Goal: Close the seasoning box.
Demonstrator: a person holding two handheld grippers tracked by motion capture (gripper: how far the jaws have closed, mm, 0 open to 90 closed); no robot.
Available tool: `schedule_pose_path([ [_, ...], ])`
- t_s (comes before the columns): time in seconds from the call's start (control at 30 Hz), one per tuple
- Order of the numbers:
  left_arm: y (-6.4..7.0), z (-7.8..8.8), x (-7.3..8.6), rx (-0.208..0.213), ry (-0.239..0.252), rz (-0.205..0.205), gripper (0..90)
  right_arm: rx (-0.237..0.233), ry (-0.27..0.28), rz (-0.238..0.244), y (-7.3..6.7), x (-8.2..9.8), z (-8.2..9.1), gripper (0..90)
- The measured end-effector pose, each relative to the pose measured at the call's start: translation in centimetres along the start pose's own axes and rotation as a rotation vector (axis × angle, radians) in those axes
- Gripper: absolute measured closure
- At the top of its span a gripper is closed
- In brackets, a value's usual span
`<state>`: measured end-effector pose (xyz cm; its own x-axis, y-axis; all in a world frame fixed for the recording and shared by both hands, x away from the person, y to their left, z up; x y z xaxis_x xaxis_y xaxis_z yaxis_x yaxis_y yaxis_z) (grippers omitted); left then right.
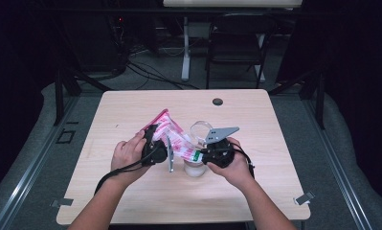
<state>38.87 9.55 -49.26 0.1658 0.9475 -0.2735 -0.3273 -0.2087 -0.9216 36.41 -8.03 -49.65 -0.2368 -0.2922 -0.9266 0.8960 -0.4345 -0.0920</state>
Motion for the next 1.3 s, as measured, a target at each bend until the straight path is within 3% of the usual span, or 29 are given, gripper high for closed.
schedule_pose_path([
  [0.27, -0.4, 0.2, -0.3, -0.024, 0.007, -0.029, 61.8, 0.010, 0.005, -0.004, 0.3, 0.1, 0.1, 90.0],
  [1.3, -1.1, 0.2, -1.1, -0.032, 0.008, -0.078, 62.1, 0.020, -0.019, -0.018, 0.9, 0.8, -0.3, 90.0],
])
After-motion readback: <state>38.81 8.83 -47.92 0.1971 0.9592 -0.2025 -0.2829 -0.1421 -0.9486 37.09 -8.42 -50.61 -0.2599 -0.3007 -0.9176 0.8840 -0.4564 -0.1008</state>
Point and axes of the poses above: each handheld gripper's, and its own axes: z roughly backward along the jaws, x roughly out of its underside, y roughly to its right, the point moved 6 cm from there along -z, roughly forward along the jaws, and after that the axes turned 12 degrees about y, right-handed, at the moved point
